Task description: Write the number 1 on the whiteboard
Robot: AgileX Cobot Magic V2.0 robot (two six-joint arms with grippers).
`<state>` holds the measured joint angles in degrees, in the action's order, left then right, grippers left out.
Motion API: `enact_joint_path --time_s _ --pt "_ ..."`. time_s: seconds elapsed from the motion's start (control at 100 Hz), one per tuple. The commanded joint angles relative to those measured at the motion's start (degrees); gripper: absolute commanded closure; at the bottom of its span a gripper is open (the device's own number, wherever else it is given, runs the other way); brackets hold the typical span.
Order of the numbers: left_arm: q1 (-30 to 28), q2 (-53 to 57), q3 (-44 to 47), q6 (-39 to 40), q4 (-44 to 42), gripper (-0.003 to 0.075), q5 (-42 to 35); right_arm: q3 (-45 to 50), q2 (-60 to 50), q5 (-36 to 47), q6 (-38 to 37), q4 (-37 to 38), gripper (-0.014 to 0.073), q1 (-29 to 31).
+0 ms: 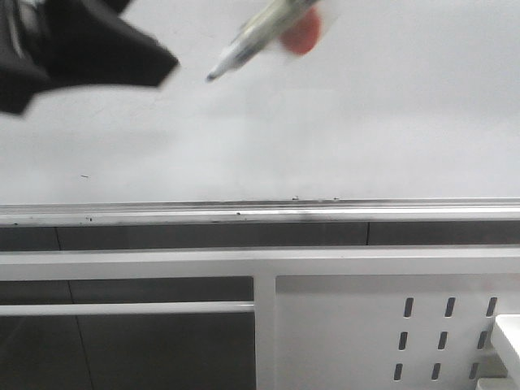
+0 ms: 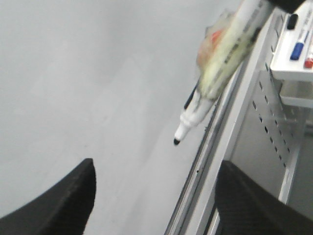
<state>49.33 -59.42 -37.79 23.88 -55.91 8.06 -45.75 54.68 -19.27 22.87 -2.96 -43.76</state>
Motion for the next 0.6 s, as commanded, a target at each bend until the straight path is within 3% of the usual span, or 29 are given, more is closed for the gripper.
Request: enact_joint_path --time_s 0.0,0.09,0.22,0.31,0.41,0.59 --pt "0.5 4.2 -1.4 1.0 3.3 0.0337 -0.3 -1.4 -3.8 1.9 -1.3 0.3 0.0665 2.4" --pt "0.5 7.2 -0.3 1.0 3.9 0.0451 -0.3 -0.8 -6.4 1.5 -1.3 0.3 0.0663 3.7" --pt "0.5 10.2 2.0 1.2 7.5 0.0743 -0.5 1.9 -11.4 1.8 -1.5 -1.2 0.0663 3.9" --pt "0.2 10.7 3.7 5.2 10.4 0.0740 -2.3 5.2 -15.0 4.6 -1.5 -5.1 0.0663 3.9" --pt "0.2 10.7 5.4 9.6 11.0 0.0740 -7.4 11.3 -19.2 12.9 -1.5 -6.6 0.0663 3.9" --pt "-1.6 10.4 7.5 10.0 14.5 0.0740 -12.2 17.8 -21.9 18.6 -1.5 -9.7 0.0663 3.9"
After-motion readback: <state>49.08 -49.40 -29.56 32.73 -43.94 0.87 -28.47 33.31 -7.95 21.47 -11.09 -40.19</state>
